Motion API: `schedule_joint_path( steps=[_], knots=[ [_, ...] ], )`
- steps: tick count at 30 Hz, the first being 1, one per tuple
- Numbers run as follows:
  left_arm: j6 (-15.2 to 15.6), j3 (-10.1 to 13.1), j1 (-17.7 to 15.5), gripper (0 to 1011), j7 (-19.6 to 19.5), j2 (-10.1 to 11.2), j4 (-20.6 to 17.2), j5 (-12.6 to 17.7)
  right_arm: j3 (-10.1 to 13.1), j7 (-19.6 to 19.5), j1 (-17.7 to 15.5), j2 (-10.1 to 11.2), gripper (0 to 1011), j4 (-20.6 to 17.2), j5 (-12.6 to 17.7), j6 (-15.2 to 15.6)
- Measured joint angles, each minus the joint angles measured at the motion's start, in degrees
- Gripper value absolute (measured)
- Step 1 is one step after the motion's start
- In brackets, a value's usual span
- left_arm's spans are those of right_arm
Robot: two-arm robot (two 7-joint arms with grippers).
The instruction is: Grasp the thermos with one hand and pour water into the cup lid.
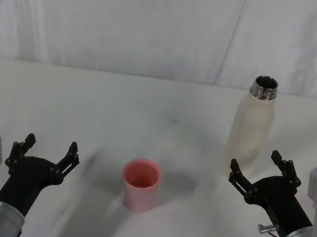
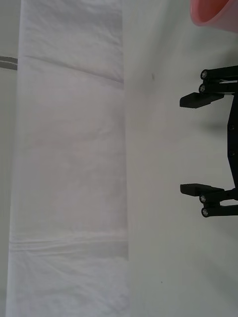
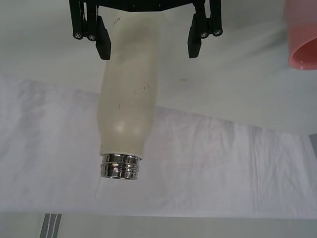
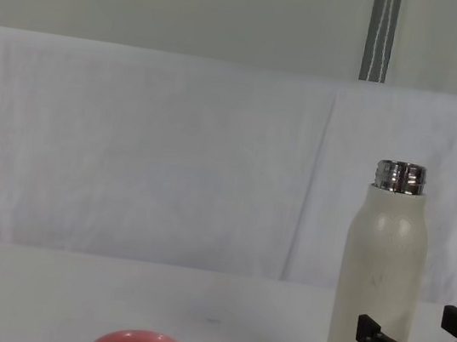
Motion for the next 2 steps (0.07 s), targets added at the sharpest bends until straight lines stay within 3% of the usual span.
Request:
schedule_joint_path(
  steps=[2],
  knots=[
    [0.0, 0.0, 0.0, 1001, 0.0, 0.0, 0.0, 0.0, 0.0, 0.0, 0.0, 0.0, 1001, 0.0, 0.0, 0.0]
  ],
)
